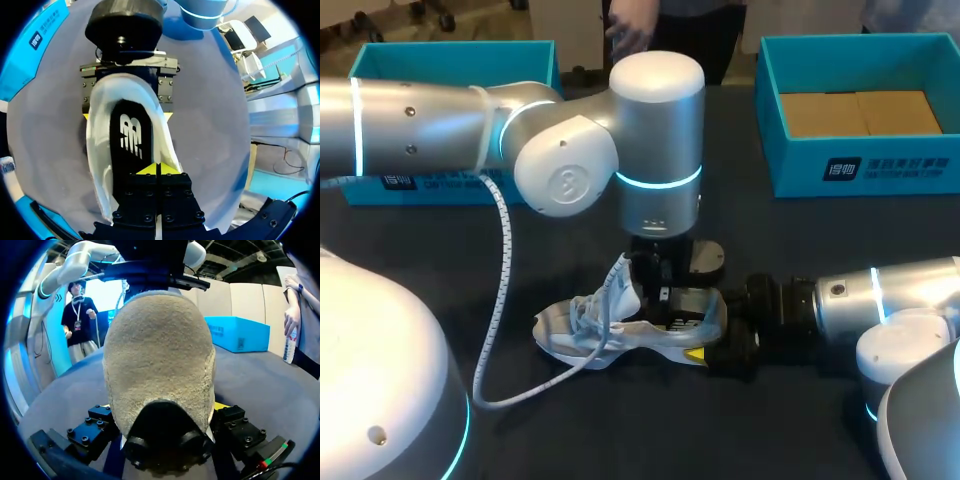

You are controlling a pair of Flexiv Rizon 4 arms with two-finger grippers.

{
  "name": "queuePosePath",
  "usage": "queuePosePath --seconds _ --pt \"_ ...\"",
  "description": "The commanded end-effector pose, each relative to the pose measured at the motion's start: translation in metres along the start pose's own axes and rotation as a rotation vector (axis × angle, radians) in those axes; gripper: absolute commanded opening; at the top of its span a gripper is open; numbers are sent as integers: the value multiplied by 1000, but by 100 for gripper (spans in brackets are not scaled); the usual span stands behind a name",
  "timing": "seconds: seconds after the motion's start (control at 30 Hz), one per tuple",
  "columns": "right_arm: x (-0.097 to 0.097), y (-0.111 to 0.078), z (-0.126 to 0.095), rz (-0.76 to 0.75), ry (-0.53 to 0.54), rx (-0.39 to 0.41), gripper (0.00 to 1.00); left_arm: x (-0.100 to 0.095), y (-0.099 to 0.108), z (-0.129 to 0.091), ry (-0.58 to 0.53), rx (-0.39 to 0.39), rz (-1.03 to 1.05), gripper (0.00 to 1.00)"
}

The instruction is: Take the shoe out of the shoebox, open the shoe tongue, remove and reinsert the insole, then place the shoe into the shoebox

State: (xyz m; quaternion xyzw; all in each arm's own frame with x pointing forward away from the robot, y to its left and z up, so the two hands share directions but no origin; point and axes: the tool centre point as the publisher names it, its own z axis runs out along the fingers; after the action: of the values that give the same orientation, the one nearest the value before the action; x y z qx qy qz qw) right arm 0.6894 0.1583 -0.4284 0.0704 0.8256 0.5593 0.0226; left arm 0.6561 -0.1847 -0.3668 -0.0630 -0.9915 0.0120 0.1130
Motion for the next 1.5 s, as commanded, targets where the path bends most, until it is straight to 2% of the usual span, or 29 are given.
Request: queuePosePath --seconds 0.03,0.2,0.47,0.57,0.67,1.13,1.4,1.5 --pt "1 -2 3 -1 -2 3 0 -1 8 4 -5 -2 -3 0" --pt "1 -2 3 -1 -2 3 0 -9 16 13 -12 -9 -16 0" --pt "1 -2 3 -1 -2 3 0 -9 22 22 -30 -2 -15 0" --pt "1 -2 3 -1 -2 3 0 -10 23 26 -44 -3 -17 11" --pt "1 -2 3 -1 -2 3 0 -11 24 29 -62 -3 -16 28" --pt "1 -2 3 -1 -2 3 0 -26 20 42 -191 -49 -10 33" --pt "1 -2 3 -1 -2 3 0 -36 18 49 -258 -80 -1 39" --pt "1 -2 3 -1 -2 3 0 -43 18 51 -298 -90 -18 36"
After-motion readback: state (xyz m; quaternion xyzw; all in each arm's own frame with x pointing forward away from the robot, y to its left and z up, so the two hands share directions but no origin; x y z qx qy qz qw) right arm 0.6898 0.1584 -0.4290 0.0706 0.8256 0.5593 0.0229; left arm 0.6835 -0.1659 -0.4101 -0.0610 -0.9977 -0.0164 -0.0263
